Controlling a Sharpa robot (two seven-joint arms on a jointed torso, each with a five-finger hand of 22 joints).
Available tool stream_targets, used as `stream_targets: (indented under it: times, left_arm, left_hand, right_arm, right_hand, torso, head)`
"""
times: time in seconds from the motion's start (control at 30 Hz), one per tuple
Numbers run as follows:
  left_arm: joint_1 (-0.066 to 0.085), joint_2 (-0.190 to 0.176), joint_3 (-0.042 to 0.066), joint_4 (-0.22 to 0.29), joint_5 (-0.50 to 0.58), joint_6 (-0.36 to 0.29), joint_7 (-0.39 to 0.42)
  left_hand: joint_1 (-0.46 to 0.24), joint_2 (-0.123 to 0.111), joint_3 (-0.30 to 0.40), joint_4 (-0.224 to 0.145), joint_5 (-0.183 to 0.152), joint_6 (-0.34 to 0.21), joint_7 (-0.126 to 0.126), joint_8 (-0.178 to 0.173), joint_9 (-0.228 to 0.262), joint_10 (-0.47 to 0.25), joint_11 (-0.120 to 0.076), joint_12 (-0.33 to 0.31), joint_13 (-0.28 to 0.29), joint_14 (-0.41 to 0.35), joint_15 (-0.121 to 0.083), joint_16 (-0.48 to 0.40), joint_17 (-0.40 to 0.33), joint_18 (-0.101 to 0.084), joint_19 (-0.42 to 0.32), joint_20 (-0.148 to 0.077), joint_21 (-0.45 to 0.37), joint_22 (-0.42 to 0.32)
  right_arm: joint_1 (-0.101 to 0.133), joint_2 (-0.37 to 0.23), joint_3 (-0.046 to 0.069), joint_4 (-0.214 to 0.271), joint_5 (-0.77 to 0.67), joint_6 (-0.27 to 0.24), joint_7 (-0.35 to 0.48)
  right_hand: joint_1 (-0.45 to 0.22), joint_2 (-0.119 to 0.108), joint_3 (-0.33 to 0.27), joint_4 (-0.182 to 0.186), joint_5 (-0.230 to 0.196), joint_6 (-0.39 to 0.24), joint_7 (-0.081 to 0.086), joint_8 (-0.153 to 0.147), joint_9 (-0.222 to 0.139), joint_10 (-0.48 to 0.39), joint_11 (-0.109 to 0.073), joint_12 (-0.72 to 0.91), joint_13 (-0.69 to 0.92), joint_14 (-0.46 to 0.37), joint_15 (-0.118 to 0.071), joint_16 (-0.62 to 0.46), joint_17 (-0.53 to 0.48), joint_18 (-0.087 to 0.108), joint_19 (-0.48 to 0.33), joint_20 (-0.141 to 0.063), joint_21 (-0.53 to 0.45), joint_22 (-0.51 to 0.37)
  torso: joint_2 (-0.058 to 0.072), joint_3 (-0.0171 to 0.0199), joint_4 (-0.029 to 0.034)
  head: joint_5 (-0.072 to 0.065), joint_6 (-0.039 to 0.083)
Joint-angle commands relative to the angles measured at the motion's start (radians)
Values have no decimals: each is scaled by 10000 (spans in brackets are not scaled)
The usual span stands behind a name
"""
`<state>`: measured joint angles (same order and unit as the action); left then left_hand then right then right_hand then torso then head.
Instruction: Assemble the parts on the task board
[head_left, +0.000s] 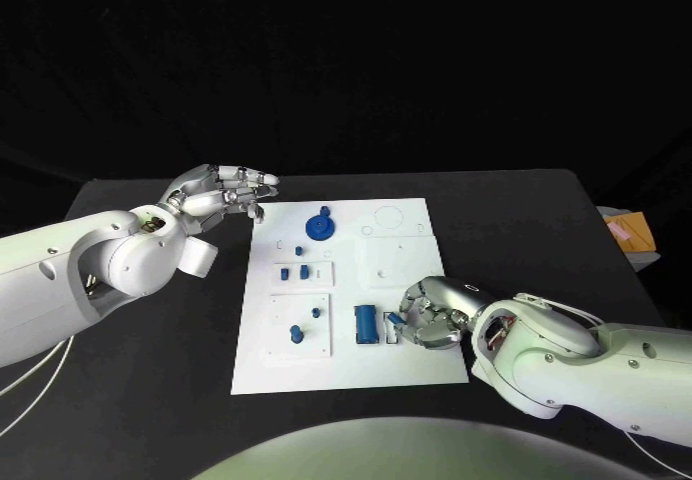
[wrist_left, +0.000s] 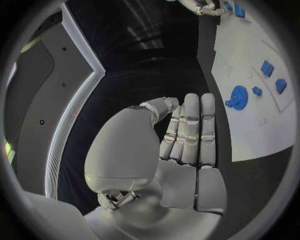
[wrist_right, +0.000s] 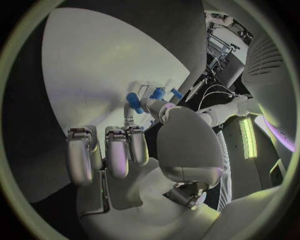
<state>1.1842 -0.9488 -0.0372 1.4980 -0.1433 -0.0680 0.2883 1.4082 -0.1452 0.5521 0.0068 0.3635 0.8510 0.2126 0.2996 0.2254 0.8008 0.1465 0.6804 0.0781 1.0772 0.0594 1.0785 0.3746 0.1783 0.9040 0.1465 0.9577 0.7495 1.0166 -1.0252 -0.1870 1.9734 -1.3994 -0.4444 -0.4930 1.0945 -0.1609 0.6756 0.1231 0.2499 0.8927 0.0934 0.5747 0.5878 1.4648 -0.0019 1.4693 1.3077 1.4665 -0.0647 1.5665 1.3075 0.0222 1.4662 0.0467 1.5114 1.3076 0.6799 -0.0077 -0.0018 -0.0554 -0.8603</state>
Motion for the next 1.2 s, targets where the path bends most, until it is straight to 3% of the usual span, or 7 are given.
stream_targets:
  times: [0.03,0.53,0.57,0.6,0.93,1.07,1.2]
  left_arm:
    - [5,15,6,34,17,159,60]
    - [5,14,6,35,17,178,43]
    - [5,13,6,34,17,183,40]
    - [5,13,6,32,17,188,38]
    - [5,21,6,-1,15,221,34]
    - [4,28,6,-5,12,234,25]
    - [4,31,6,-11,10,237,20]
  left_hand:
    - [34,77,20,-35,42,45,0,-53,8,-57,-40,44,-9,-70,-33,-42,-14,76,-43,8,50,14]
    - [45,85,44,-59,42,48,3,-59,11,-54,-39,47,-11,-70,-34,-45,-20,75,-48,4,73,30]
    - [45,85,44,-59,42,48,3,-59,11,-54,-39,47,-11,-70,-34,-45,-20,75,-48,4,73,30]
    - [45,85,44,-59,42,48,3,-59,11,-54,-39,47,-11,-70,-34,-45,-20,75,-48,4,73,30]
    - [43,91,58,-70,42,50,6,-65,12,-54,-36,49,-13,-70,-33,-47,-23,73,-54,3,89,41]
    - [43,91,58,-70,42,50,6,-65,12,-54,-36,49,-13,-70,-33,-47,-23,73,-54,3,89,41]
    - [31,95,62,-67,41,51,9,-68,13,-55,-33,49,-14,-69,-30,-47,-25,72,-58,4,97,47]
  right_arm:
    - [-9,63,-3,-95,121,245,-36]
    - [-17,345,-2,-310,118,484,-89]
    - [-19,357,-2,-310,122,494,-72]
    - [-20,358,-2,-311,124,493,-59]
    - [-26,291,-2,-275,143,396,16]
    - [-27,280,-2,-273,146,347,36]
    - [-28,284,-2,-275,148,306,57]
  right_hand:
    - [-126,28,-110,41,24,442,-323,194,149,350,-82,35,1761,1043,-60,43,2632,-100,847,-79,29,2469]
    - [-347,-62,-462,332,-170,553,-380,270,184,376,-132,62,1790,1043,-105,43,2632,-102,851,-119,38,2472]
    - [-379,-109,-539,373,-127,569,-389,283,190,388,-140,78,1805,1043,-112,43,2632,-102,851,-125,36,2472]
    - [-388,-158,-724,438,219,584,-410,302,202,386,-155,72,1803,1043,-127,43,2632,-99,847,-146,24,2468]
    - [-428,-137,-850,532,226,602,-408,311,205,393,-159,79,1811,1043,-133,43,2632,-98,846,-152,19,2467]
    - [-670,-136,-1211,928,-22,626,-393,297,187,397,-147,79,1816,1043,-124,43,2632,-98,845,-151,13,2466]
    - [-1043,-333,-2077,1611,-76,663,-383,276,167,393,-135,67,1814,1043,-116,43,2632,-96,842,-146,2,2463]
  torso:
    - [-2,8,8]
    - [0,15,-11]
    - [0,16,-10]
    - [-1,15,-8]
    - [1,11,-9]
    - [0,13,-6]
    - [1,12,-6]
  head:
    - [7,-4]
    - [7,-26]
    - [6,-31]
    - [5,-33]
    - [23,-43]
    - [19,-34]
    - [13,-29]
